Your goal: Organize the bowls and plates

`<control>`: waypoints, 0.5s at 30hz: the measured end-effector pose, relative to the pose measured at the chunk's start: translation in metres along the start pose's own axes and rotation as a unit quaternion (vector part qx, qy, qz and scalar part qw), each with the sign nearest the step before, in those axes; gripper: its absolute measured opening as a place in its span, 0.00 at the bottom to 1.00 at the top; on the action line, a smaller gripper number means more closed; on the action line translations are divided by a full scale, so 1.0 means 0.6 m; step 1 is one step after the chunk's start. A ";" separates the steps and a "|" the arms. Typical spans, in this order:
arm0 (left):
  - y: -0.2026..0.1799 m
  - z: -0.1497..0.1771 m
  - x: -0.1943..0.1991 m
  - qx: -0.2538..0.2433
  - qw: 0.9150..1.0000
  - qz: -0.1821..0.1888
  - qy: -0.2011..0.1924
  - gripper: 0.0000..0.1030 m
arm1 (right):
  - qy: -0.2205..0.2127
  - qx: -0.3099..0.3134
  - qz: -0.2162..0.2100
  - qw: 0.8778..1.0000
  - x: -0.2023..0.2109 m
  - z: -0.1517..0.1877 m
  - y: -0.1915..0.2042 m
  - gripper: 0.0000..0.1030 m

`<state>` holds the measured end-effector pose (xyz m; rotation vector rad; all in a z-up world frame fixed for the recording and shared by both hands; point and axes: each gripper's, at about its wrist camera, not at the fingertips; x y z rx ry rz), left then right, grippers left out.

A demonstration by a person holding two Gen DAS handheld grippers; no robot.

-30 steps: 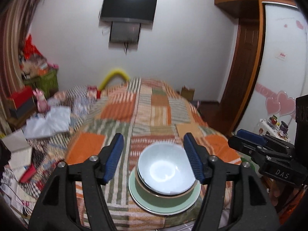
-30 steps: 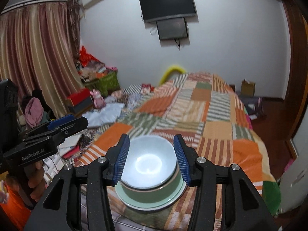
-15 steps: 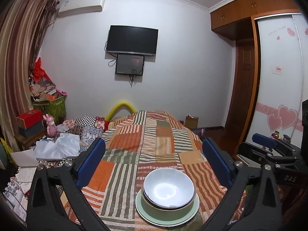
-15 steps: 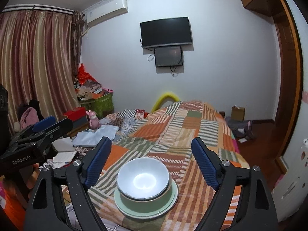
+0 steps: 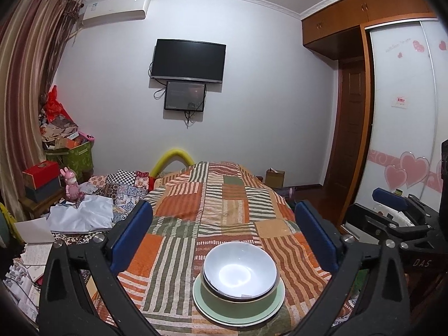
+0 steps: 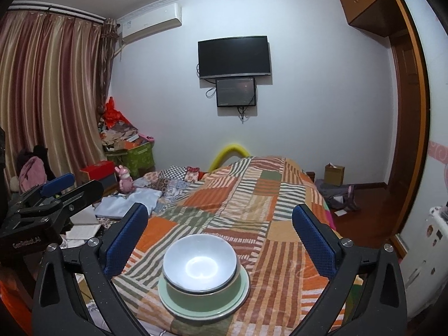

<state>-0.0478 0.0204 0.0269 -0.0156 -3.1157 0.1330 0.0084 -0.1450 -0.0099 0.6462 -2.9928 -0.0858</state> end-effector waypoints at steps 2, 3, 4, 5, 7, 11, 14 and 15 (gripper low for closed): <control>0.000 0.001 0.001 0.000 1.000 0.001 0.001 1.00 | 0.000 -0.002 0.001 1.000 0.005 0.001 0.001 1.00; 0.002 0.001 0.001 0.001 1.000 0.003 0.001 1.00 | 0.000 -0.003 0.001 1.000 0.005 0.001 0.001 1.00; 0.002 0.001 0.001 0.001 1.000 0.003 0.002 1.00 | 0.001 -0.004 0.001 1.000 0.005 0.001 0.001 1.00; 0.002 0.002 0.000 0.001 1.000 0.004 0.002 1.00 | 0.000 -0.005 0.002 1.000 0.005 0.000 0.001 1.00; 0.001 0.004 0.002 -0.001 1.000 0.006 0.002 1.00 | 0.000 -0.007 0.003 1.000 0.008 0.000 0.001 1.00; -0.001 0.007 0.002 -0.003 1.000 0.006 0.003 1.00 | 0.001 -0.010 0.004 1.000 0.008 0.000 -0.002 1.00; -0.001 0.008 0.000 -0.002 1.000 0.005 0.005 1.00 | 0.001 -0.013 0.006 1.000 0.010 0.001 -0.004 1.00; -0.001 0.009 -0.002 -0.002 1.000 0.005 0.005 1.00 | 0.002 -0.014 0.006 1.000 0.010 0.000 -0.005 1.00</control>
Point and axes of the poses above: each gripper's, at about its wrist camera, not at the fingertips, and x roughly against the way its jaws point, y to its left, z to its underside, and after that the axes turned 12 degrees about -y, right-handed
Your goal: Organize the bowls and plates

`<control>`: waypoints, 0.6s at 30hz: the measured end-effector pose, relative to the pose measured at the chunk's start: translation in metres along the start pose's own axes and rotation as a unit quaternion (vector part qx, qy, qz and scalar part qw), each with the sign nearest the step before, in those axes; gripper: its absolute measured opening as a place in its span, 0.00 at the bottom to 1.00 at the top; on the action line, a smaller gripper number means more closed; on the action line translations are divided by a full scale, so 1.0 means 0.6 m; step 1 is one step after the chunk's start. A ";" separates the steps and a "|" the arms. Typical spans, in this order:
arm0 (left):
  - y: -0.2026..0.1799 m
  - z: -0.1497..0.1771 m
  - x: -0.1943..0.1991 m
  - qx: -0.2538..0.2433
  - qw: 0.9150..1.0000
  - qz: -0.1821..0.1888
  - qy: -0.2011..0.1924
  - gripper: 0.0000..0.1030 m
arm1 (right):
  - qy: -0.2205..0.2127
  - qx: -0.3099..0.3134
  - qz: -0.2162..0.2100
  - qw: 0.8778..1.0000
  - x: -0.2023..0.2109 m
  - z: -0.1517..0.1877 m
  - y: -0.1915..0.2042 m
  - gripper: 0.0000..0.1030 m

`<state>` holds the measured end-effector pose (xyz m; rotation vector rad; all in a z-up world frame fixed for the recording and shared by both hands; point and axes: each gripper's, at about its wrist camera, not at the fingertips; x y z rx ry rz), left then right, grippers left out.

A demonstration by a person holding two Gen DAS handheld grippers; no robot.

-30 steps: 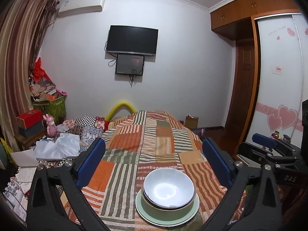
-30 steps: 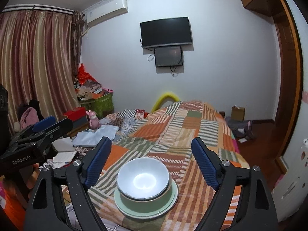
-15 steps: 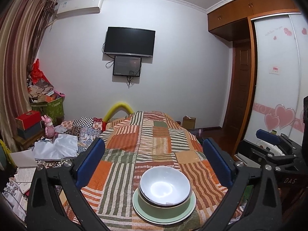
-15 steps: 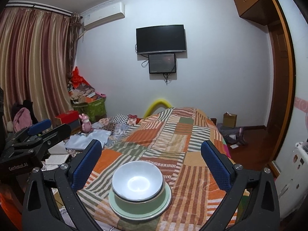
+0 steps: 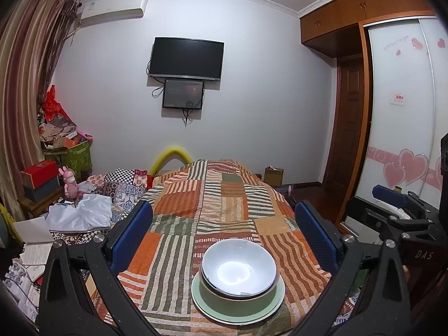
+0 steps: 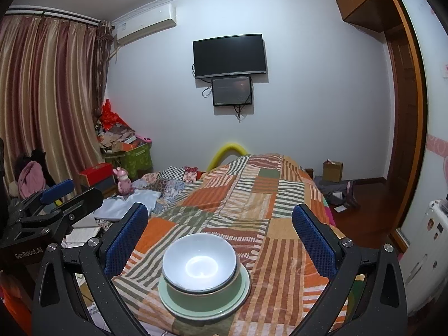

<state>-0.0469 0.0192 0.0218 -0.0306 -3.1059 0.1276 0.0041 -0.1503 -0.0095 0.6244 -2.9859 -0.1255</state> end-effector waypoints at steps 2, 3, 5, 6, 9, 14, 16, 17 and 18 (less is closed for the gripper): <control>0.002 0.002 -0.001 0.001 1.000 -0.001 0.002 1.00 | 0.001 0.000 0.001 1.000 0.000 0.000 -0.001 1.00; 0.002 0.003 -0.002 0.002 1.000 0.000 0.003 1.00 | 0.002 0.000 0.001 1.000 -0.001 0.000 -0.001 1.00; 0.003 0.003 -0.005 0.003 1.000 0.000 0.005 1.00 | 0.002 0.000 0.001 1.000 -0.002 -0.001 0.000 1.00; 0.003 0.004 -0.006 0.003 1.000 0.000 0.006 1.00 | 0.003 0.000 0.001 1.000 -0.001 -0.001 0.000 1.00; 0.002 0.005 -0.008 0.003 1.000 0.001 0.007 1.00 | 0.002 -0.001 0.001 1.000 -0.001 -0.001 -0.001 1.00; -0.001 0.006 -0.007 0.000 1.000 0.002 0.007 1.00 | 0.004 -0.003 0.000 1.000 -0.004 0.000 -0.001 1.00; -0.002 0.006 -0.008 -0.001 1.000 0.003 0.008 1.00 | 0.005 -0.003 0.000 1.000 -0.004 0.002 -0.001 1.00; -0.003 0.006 -0.009 -0.001 1.000 0.004 0.008 1.00 | 0.005 -0.003 0.000 1.000 -0.004 0.002 -0.001 1.00; -0.004 0.007 -0.009 -0.001 1.000 0.004 0.008 1.00 | 0.005 -0.004 0.000 1.000 -0.004 0.001 -0.001 1.00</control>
Point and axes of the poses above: each gripper's, at about its wrist camera, not at the fingertips, and x roughly against the way its jaws point, y to its left, z to its underside, and after that the axes turned 12 degrees about -y, right-handed
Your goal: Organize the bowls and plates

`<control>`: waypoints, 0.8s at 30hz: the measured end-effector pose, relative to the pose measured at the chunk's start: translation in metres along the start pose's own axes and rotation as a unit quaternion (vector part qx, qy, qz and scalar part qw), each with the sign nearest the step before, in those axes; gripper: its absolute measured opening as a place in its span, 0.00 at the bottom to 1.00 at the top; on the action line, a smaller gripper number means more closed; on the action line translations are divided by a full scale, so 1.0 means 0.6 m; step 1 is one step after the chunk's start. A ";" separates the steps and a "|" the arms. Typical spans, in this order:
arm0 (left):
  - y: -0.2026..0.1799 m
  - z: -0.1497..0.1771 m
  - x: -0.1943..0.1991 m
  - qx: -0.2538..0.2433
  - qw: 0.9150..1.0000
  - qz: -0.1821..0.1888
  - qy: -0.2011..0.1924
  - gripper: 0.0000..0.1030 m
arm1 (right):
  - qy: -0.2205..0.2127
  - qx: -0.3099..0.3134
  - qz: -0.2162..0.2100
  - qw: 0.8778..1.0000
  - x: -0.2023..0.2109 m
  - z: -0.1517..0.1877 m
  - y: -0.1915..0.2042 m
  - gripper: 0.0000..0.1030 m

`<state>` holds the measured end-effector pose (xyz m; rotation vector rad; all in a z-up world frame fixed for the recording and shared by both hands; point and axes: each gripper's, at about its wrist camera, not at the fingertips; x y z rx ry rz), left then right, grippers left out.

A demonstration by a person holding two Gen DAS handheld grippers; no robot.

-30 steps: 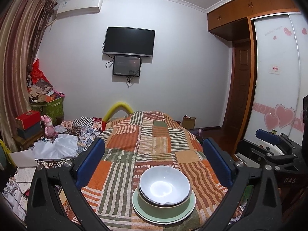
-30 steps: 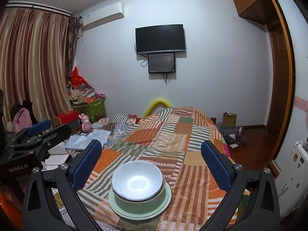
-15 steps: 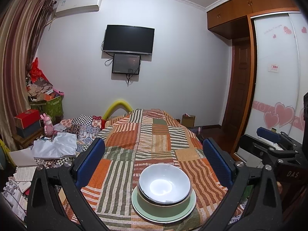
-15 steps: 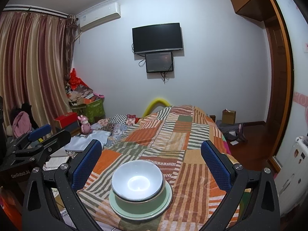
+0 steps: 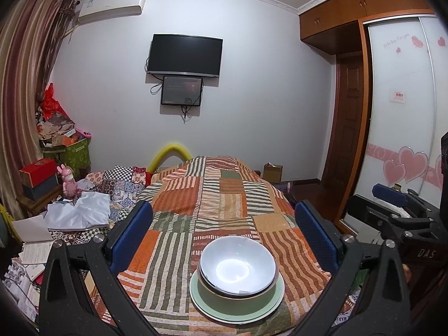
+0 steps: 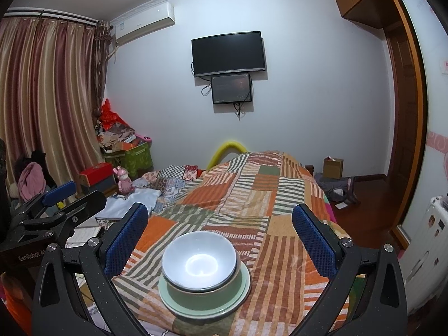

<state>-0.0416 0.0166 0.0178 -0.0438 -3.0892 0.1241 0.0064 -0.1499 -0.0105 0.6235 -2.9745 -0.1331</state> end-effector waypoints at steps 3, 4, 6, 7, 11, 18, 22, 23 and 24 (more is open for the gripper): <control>-0.001 0.000 -0.002 0.000 1.000 -0.001 0.002 1.00 | -0.001 -0.001 0.000 1.000 0.000 0.001 0.000 1.00; -0.001 0.000 -0.002 0.000 1.000 0.000 0.002 1.00 | -0.001 -0.002 0.000 1.000 0.000 0.001 0.000 1.00; -0.002 0.000 -0.003 0.000 1.000 -0.001 0.003 1.00 | -0.001 -0.002 0.000 1.000 -0.001 0.001 -0.001 1.00; -0.002 0.001 -0.004 0.000 1.000 -0.001 0.003 1.00 | 0.000 -0.002 0.000 1.000 -0.001 0.001 -0.001 1.00; -0.002 0.001 -0.004 0.000 1.000 0.002 0.002 1.00 | 0.000 -0.002 0.000 1.000 0.000 0.001 -0.001 1.00; -0.003 0.002 -0.002 0.001 1.000 0.006 -0.002 1.00 | 0.000 0.001 0.000 1.000 0.000 0.001 -0.001 1.00; -0.003 0.002 -0.003 0.001 1.000 0.007 -0.002 1.00 | 0.000 0.001 0.000 1.000 0.000 0.001 -0.001 1.00; -0.004 0.002 -0.002 0.002 1.000 0.008 -0.002 1.00 | -0.001 0.001 0.000 1.000 0.000 0.000 -0.001 1.00; -0.004 0.002 -0.001 0.002 1.000 0.008 -0.002 1.00 | 0.000 0.001 0.000 1.000 0.000 0.001 -0.001 1.00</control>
Point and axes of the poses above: each gripper's, at about its wrist camera, not at the fingertips, and x roughly against the way its jaws point, y to its left, z to its underside, and after that the axes turned 12 degrees about -y, right-handed
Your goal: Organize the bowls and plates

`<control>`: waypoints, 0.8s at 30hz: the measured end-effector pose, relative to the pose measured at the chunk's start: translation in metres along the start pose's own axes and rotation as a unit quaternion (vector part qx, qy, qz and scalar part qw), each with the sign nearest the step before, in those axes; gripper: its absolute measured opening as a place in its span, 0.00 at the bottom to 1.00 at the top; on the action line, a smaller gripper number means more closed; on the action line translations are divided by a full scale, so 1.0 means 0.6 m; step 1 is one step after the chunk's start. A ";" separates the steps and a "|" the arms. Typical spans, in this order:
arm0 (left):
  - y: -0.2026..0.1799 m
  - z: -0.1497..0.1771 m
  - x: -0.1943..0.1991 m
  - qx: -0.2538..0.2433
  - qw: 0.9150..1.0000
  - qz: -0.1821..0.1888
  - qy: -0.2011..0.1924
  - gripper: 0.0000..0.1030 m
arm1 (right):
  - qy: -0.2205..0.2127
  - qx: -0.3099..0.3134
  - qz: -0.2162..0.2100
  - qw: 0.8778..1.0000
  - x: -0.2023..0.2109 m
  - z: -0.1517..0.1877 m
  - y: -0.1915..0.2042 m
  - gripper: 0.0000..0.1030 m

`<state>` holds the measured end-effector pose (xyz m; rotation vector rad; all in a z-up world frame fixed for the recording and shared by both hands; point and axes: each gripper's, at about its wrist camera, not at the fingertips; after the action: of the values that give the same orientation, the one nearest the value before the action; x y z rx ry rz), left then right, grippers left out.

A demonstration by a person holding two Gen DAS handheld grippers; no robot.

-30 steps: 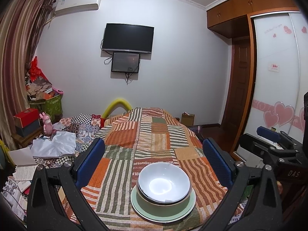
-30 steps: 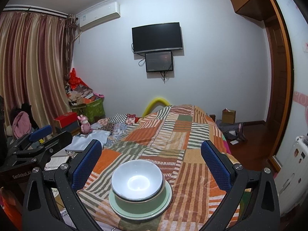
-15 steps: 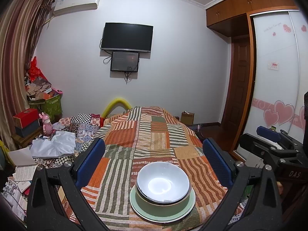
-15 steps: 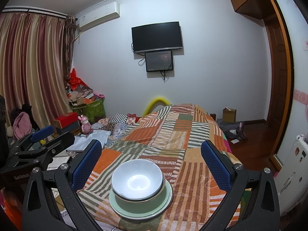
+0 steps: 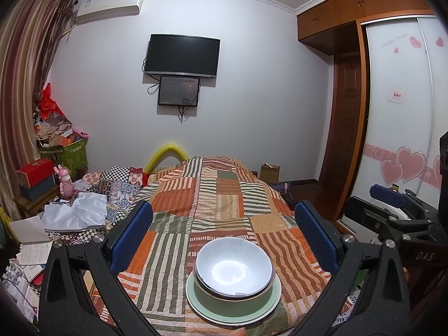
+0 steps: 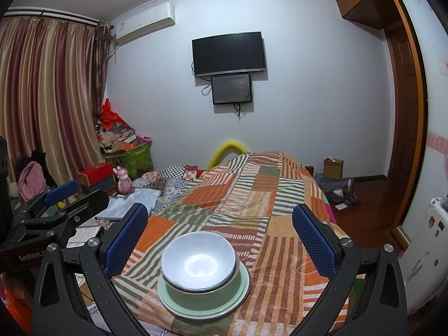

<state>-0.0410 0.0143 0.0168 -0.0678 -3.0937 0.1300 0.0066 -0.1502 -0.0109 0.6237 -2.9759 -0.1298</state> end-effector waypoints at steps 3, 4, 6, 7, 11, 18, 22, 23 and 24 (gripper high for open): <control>-0.001 -0.001 0.002 0.001 1.000 0.000 -0.001 1.00 | 0.000 -0.001 0.000 1.000 0.000 0.000 -0.001 1.00; -0.001 -0.001 0.002 0.001 1.000 0.000 -0.001 1.00 | 0.000 0.000 0.000 1.000 0.000 0.000 -0.001 1.00; 0.000 -0.002 0.001 0.002 1.000 -0.001 -0.002 1.00 | 0.000 0.000 0.000 1.000 0.000 0.000 -0.001 1.00; 0.000 -0.002 0.001 0.002 1.000 -0.001 -0.003 1.00 | 0.000 0.000 0.000 1.000 0.000 0.000 -0.001 1.00; -0.001 -0.005 -0.001 0.003 1.000 0.001 -0.002 1.00 | 0.000 0.000 0.000 1.000 0.000 0.000 -0.001 1.00; -0.004 -0.004 0.000 0.003 1.000 0.002 -0.003 1.00 | 0.002 0.000 0.000 1.000 -0.002 0.000 -0.002 1.00; -0.005 -0.003 -0.003 0.002 1.000 0.004 -0.003 1.00 | 0.003 0.000 0.000 1.000 -0.003 0.001 -0.003 1.00; -0.004 -0.003 -0.003 0.003 1.000 0.004 -0.003 1.00 | 0.004 0.000 0.000 1.000 -0.003 0.000 -0.003 1.00; -0.004 -0.002 -0.003 0.004 1.000 0.005 -0.003 1.00 | 0.004 0.000 -0.001 1.000 -0.004 0.001 -0.003 1.00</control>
<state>-0.0392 0.0121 0.0180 -0.0820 -3.0981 0.1426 0.0096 -0.1510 -0.0121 0.6243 -2.9678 -0.1276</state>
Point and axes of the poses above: each gripper's, at about its wrist camera, not at the fingertips, and x roughly against the way its jaws point, y to its left, z to its underside, and after that the axes turned 12 degrees about -y, right-handed
